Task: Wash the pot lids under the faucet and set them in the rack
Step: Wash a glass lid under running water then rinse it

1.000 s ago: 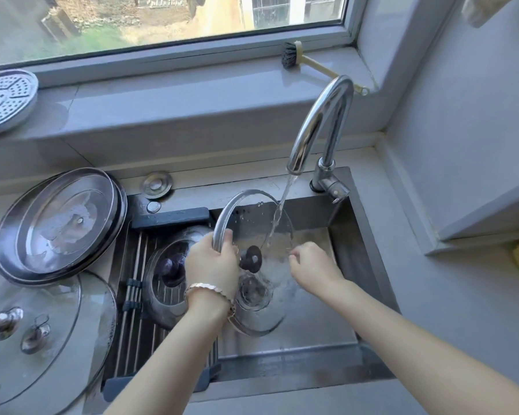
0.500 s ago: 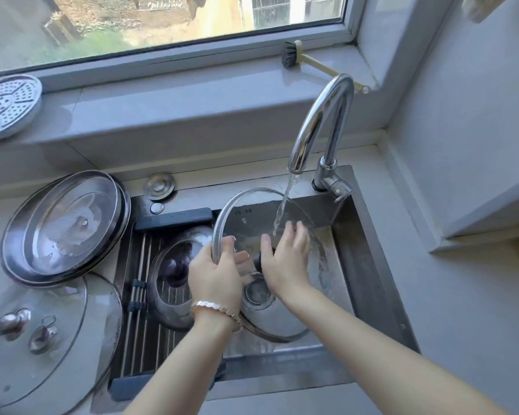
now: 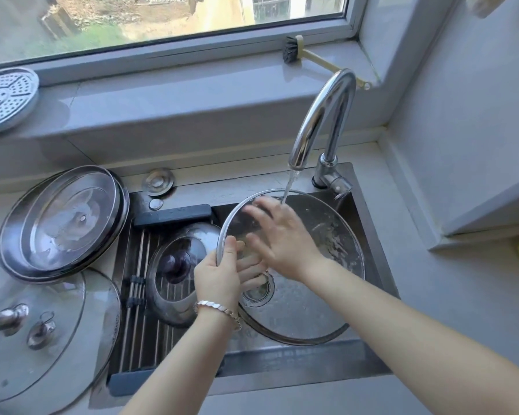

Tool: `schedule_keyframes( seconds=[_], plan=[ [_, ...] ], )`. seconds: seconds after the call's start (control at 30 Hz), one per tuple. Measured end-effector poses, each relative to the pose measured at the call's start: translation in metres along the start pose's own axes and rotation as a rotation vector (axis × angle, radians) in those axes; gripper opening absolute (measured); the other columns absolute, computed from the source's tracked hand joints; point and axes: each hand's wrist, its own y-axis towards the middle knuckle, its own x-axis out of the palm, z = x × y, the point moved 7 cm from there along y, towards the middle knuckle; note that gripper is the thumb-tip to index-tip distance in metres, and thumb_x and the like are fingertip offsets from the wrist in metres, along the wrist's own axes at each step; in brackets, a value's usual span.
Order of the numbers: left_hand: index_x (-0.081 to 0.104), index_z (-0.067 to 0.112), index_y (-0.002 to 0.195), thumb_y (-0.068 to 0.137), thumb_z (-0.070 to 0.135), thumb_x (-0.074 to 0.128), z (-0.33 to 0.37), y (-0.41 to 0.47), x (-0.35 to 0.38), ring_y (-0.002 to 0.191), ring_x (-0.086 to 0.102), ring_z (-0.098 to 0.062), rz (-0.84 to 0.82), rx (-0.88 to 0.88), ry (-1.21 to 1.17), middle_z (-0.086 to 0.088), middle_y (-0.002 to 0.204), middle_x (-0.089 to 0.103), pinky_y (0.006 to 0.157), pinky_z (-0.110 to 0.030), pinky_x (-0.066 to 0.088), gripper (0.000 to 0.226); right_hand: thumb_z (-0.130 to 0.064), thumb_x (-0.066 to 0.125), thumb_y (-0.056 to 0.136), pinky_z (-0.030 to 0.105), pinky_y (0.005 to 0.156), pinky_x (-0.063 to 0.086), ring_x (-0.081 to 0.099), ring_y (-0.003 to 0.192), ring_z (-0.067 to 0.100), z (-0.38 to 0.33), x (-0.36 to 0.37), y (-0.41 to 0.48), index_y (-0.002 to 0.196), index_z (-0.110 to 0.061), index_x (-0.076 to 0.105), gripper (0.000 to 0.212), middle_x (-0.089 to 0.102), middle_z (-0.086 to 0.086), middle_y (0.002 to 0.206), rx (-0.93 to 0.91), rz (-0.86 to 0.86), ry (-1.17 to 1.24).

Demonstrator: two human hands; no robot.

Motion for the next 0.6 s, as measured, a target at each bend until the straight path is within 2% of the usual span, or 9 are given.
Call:
schedule_keyframes(
  seconds=[0.1, 0.23, 0.37, 0.43, 0.47, 0.53, 0.57, 0.6],
  plan=[
    [0.058, 0.007, 0.084, 0.094, 0.026, 0.050, 0.009, 0.000, 0.000, 0.048, 0.067, -0.017, 0.012, 0.069, 0.010, -0.019, 0.072, 0.066, 0.045, -0.027, 0.054, 0.023, -0.045, 0.032, 0.093, 0.035, 0.115, 0.011, 0.021, 0.136, 0.020, 0.031, -0.009, 0.001, 0.145, -0.012, 0.029, 0.062, 0.030, 0.008, 0.144, 0.269, 0.018, -0.012],
    [0.059, 0.013, 0.077, 0.090, 0.025, 0.056, 0.032, 0.000, -0.001, 0.053, 0.068, -0.013, 0.096, 0.281, 0.058, -0.011, 0.070, 0.067, 0.049, -0.023, 0.055, 0.019, -0.032, 0.037, 0.098, 0.032, 0.116, 0.011, 0.011, 0.142, 0.021, 0.054, -0.003, -0.022, 0.148, -0.007, 0.017, 0.060, 0.013, 0.007, 0.154, 0.574, 0.036, 0.078],
    [0.061, 0.024, 0.072, 0.089, 0.025, 0.057, 0.051, -0.004, 0.003, 0.068, 0.068, -0.021, 0.147, 0.497, 0.100, 0.000, 0.068, 0.067, 0.060, -0.027, 0.058, 0.018, -0.023, 0.035, 0.099, 0.031, 0.116, 0.007, 0.004, 0.144, 0.025, 0.031, 0.022, -0.049, 0.146, 0.002, 0.013, 0.058, 0.005, 0.013, 0.156, 0.762, -0.117, 0.308],
    [0.061, 0.029, 0.071, 0.089, 0.027, 0.058, 0.059, -0.004, 0.004, 0.072, 0.070, -0.024, 0.158, 0.578, 0.135, 0.003, 0.068, 0.067, 0.064, -0.033, 0.057, 0.019, -0.019, 0.033, 0.099, 0.034, 0.115, 0.013, 0.014, 0.141, 0.028, 0.010, 0.027, -0.057, 0.144, 0.003, 0.021, 0.052, 0.017, 0.016, 0.153, 0.687, -0.236, 0.195],
    [0.061, 0.029, 0.071, 0.089, 0.027, 0.058, 0.062, -0.003, 0.003, 0.072, 0.070, -0.023, 0.162, 0.592, 0.133, 0.005, 0.067, 0.068, 0.064, -0.034, 0.057, 0.019, -0.019, 0.034, 0.098, 0.036, 0.113, 0.020, 0.026, 0.137, 0.030, -0.001, 0.026, -0.059, 0.139, 0.002, 0.031, 0.047, 0.029, 0.017, 0.147, 0.596, -0.243, 0.133],
    [0.062, 0.028, 0.072, 0.089, 0.026, 0.058, 0.068, 0.002, -0.001, 0.070, 0.070, -0.020, 0.179, 0.593, 0.112, 0.008, 0.064, 0.068, 0.063, -0.031, 0.058, 0.018, -0.020, 0.037, 0.090, 0.038, 0.094, 0.045, 0.055, 0.109, 0.032, -0.020, 0.018, -0.060, 0.114, -0.002, 0.060, 0.038, 0.059, 0.015, 0.117, 0.375, -0.163, 0.096],
    [0.062, 0.027, 0.072, 0.089, 0.025, 0.058, 0.072, 0.005, -0.003, 0.068, 0.070, -0.020, 0.186, 0.589, 0.096, 0.005, 0.065, 0.068, 0.061, -0.030, 0.058, 0.018, -0.018, 0.038, 0.082, 0.036, 0.080, 0.051, 0.061, 0.090, 0.028, -0.025, 0.013, -0.061, 0.097, -0.005, 0.068, 0.036, 0.065, 0.011, 0.097, 0.280, -0.122, 0.120],
    [0.062, 0.025, 0.074, 0.090, 0.025, 0.058, 0.074, 0.007, -0.005, 0.067, 0.070, -0.020, 0.189, 0.581, 0.079, 0.001, 0.068, 0.068, 0.061, -0.030, 0.059, 0.017, -0.016, 0.038, 0.075, 0.032, 0.071, 0.051, 0.061, 0.078, 0.024, -0.026, 0.010, -0.063, 0.085, -0.007, 0.069, 0.035, 0.065, 0.006, 0.083, 0.184, -0.088, 0.116]
  ],
)
